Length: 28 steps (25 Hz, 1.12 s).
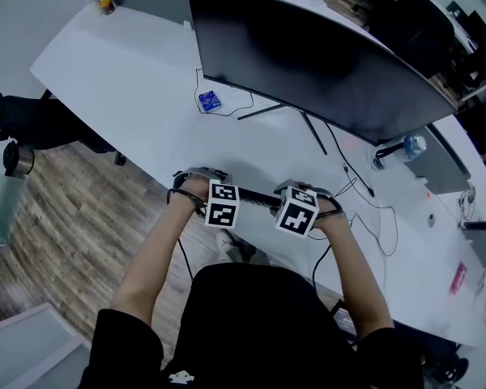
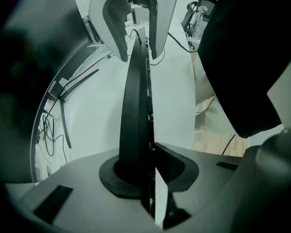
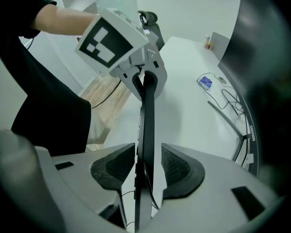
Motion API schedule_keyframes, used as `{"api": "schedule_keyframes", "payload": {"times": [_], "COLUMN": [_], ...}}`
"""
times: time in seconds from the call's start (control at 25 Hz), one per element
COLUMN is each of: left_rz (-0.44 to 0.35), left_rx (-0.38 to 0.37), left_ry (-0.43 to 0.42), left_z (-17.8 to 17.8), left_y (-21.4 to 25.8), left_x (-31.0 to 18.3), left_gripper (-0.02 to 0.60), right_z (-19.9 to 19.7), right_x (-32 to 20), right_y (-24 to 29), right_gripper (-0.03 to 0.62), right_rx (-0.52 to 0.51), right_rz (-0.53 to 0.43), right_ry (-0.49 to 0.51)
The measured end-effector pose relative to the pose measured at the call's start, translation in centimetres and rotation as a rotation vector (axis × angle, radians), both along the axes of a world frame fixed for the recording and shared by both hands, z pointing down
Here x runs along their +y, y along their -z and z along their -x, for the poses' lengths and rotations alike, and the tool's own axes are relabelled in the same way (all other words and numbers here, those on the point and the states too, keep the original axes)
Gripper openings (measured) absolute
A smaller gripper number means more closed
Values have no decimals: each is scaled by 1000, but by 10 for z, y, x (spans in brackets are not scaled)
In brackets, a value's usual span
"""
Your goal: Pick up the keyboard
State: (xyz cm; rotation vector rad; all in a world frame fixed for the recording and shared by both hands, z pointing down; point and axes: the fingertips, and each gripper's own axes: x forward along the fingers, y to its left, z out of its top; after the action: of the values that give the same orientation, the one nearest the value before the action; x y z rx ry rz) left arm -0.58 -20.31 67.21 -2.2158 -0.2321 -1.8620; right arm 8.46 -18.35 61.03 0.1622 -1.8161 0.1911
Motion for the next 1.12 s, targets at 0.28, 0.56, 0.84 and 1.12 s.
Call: {"api": "schedule_keyframes", "payload": {"times": [0.28,0.56,0.84,1.12], "left_rz": [-10,-12,-30,-22], "left_rx": [3,0,5,7], "left_ry": [-1,-2,-10,-20], "left_z": [0,0,1,2], "left_y": [1,0,-1,-1], "left_x": [0,1,2,2], "left_gripper": [86,86,86,86], "right_z": [-13,-14,-20,-18], "right_x": [4,5,12,12], "right_y": [-31,-44,-61,-60], "right_gripper": [147,147,107,67], "right_rx": [88,102,151,138], "right_rz": [-14,1,9,21], "right_ry": [31,14,9,-11]}}
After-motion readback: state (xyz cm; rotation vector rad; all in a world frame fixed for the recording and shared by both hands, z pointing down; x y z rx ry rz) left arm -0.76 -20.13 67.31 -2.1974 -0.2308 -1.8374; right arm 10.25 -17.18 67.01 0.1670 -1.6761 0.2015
